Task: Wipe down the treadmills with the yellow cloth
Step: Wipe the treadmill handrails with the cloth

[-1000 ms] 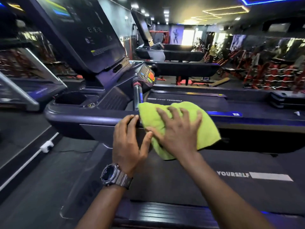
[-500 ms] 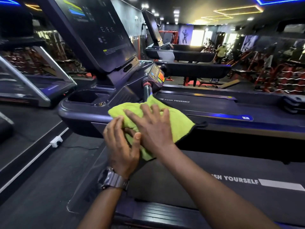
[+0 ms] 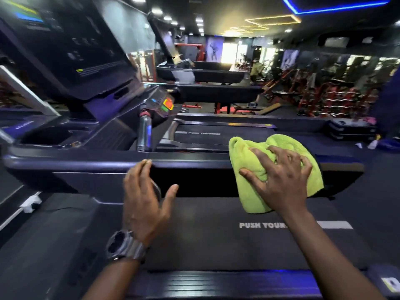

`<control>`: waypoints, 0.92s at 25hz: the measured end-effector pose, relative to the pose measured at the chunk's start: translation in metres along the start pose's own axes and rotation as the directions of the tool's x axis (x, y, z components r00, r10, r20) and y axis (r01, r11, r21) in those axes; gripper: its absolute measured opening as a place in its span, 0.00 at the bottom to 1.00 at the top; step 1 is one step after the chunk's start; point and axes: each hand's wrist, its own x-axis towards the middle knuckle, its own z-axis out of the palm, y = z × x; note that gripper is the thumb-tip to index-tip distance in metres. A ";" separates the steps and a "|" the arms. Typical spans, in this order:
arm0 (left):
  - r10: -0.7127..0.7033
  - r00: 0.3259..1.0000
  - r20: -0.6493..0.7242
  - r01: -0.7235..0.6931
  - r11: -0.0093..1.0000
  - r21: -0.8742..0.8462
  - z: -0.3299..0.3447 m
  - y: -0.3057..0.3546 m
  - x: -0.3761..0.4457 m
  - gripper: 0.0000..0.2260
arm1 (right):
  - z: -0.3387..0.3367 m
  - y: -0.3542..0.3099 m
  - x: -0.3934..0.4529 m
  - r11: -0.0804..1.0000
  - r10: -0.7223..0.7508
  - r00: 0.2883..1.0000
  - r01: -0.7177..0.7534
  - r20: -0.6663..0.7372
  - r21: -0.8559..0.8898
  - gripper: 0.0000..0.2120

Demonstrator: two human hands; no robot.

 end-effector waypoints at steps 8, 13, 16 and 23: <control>0.011 0.999 -0.035 -0.009 0.997 0.079 -0.008 0.002 0.007 0.31 | 0.004 0.121 0.000 0.926 0.378 0.913 -0.370 -0.154 0.075 0.31; 0.192 0.967 0.169 -0.206 0.976 0.074 0.021 0.055 0.013 0.34 | 0.004 0.038 0.008 0.925 0.371 0.917 -0.352 -0.147 0.139 0.22; 0.249 0.933 0.259 -0.275 0.959 0.069 0.045 0.093 0.016 0.31 | 0.002 -0.027 -0.002 0.990 0.067 0.995 -0.057 -0.080 0.126 0.23; 0.306 0.897 0.320 -0.345 0.936 0.072 0.049 0.115 0.026 0.27 | 0.006 0.071 -0.001 0.942 0.320 0.936 -0.298 -0.146 0.152 0.27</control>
